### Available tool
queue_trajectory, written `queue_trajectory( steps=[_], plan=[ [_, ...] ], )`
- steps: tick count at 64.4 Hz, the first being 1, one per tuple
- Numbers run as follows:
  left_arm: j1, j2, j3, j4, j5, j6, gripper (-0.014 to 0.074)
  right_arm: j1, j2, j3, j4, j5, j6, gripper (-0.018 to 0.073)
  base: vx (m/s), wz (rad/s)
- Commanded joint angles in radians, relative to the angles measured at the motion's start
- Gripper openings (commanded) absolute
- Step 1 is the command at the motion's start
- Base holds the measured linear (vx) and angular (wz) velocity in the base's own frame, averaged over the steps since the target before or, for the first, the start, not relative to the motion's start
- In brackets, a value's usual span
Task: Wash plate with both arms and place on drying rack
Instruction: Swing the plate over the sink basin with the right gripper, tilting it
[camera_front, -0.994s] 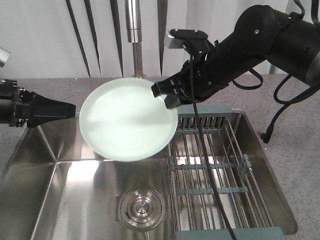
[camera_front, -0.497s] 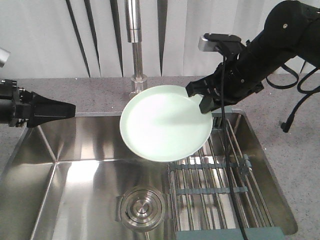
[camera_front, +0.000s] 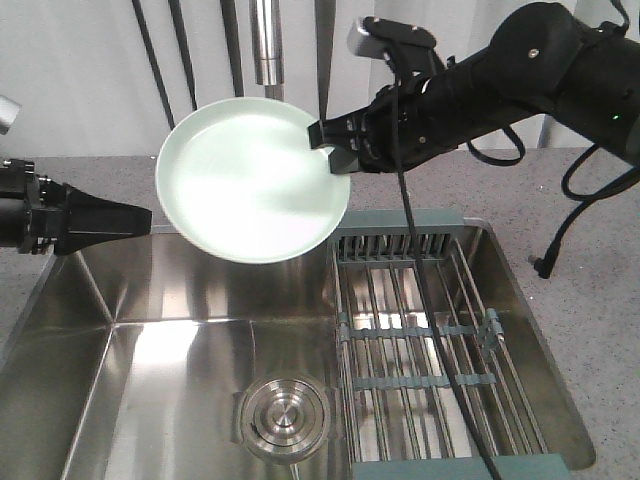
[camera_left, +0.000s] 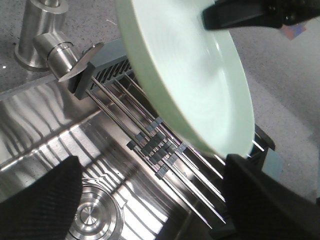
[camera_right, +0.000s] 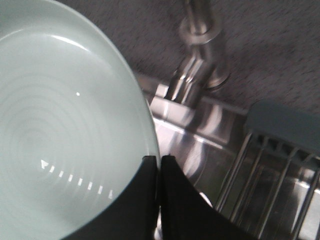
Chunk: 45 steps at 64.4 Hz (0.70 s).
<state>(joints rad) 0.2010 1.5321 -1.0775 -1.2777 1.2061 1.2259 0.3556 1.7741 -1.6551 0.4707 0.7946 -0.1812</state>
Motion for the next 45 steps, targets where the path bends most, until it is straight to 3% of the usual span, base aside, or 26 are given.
queue_trajectory(
  steps=[1, 12, 27, 32, 45],
  plan=[
    [0.0, -0.041, -0.02, -0.069, 0.042, 0.0, 0.0556, -0.068, -0.05, -0.032, 0.02, -0.047, -0.004, -0.0005, 0.0, 0.0],
    [0.0, -0.041, -0.02, -0.069, 0.042, 0.0, 0.0556, -0.146, -0.05, -0.032, 0.02, 0.147, 0.0, -0.0005, 0.0, 0.0],
    [0.0, -0.041, -0.02, -0.069, 0.042, 0.0, 0.0556, -0.086, -0.05, -0.032, 0.038, 0.364, -0.01, -0.0005, 0.0, 0.0],
    [0.0, -0.041, -0.02, -0.069, 0.042, 0.0, 0.0556, -0.048, -0.05, -0.032, 0.039, 0.321, -0.011, -0.0005, 0.0, 0.0],
    [0.0, -0.041, -0.02, -0.069, 0.042, 0.0, 0.0556, -0.001, -0.05, -0.032, 0.1, 0.019, -0.01, -0.0005, 0.0, 0.0]
  ],
)
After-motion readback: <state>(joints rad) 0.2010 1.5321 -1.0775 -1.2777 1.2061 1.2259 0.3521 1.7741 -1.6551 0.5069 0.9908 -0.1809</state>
